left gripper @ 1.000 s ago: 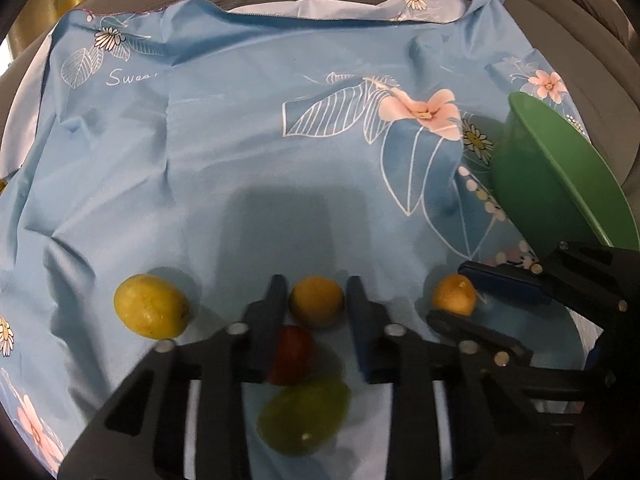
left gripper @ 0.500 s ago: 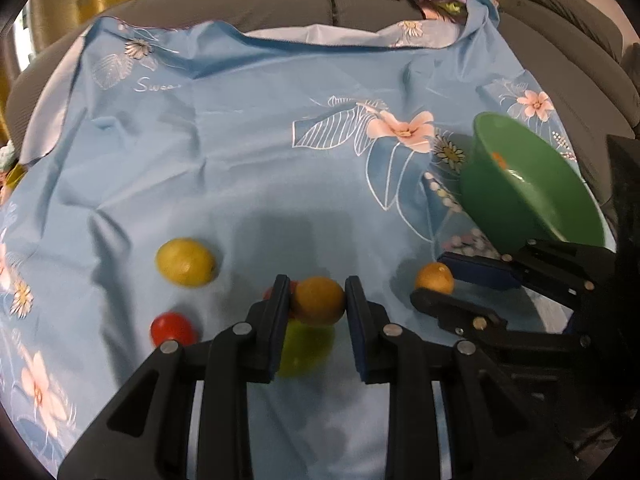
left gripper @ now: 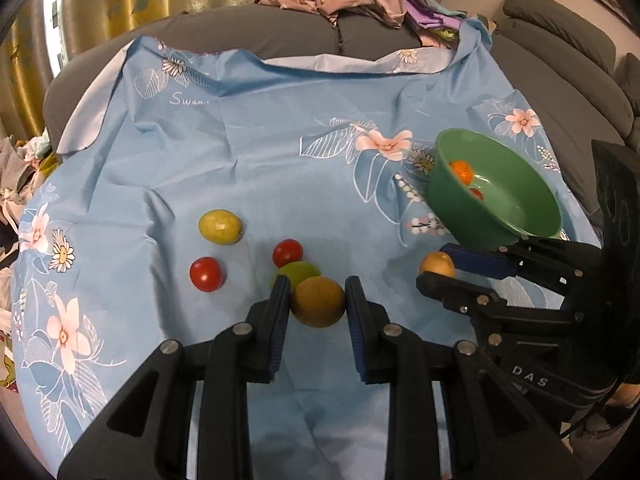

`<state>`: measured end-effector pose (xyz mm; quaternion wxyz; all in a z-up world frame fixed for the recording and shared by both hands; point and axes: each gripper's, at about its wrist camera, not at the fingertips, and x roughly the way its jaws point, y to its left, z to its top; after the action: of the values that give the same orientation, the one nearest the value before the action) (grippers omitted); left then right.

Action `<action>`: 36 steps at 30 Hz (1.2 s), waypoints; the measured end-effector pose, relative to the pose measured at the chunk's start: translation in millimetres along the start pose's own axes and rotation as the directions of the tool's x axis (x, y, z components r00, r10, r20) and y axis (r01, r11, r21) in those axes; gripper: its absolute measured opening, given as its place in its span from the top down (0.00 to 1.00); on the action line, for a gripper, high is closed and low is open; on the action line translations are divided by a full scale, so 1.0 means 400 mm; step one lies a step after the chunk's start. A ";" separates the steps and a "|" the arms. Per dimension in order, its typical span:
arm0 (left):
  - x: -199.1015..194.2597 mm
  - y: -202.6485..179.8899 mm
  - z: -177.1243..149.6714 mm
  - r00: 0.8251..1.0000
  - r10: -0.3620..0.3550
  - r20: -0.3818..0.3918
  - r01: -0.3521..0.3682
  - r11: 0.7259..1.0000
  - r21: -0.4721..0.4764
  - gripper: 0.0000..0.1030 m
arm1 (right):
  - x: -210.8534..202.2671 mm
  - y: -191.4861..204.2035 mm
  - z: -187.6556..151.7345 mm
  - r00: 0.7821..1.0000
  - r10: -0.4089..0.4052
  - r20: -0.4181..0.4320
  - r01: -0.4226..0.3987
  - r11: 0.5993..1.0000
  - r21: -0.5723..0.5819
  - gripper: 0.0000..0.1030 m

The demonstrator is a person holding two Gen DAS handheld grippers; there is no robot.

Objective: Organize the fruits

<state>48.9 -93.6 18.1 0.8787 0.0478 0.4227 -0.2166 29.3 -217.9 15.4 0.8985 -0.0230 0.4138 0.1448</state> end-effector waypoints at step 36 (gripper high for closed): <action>-0.040 -0.206 0.075 0.997 -0.047 0.054 0.038 0.985 0.168 0.73 | -0.173 -0.155 -0.034 0.985 -0.062 0.162 0.038 0.988 0.151 0.70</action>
<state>27.0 -170.3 57.5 0.8786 0.1058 0.3786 -0.2712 -6.3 -296.0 53.5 0.9325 0.0450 0.3461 0.0928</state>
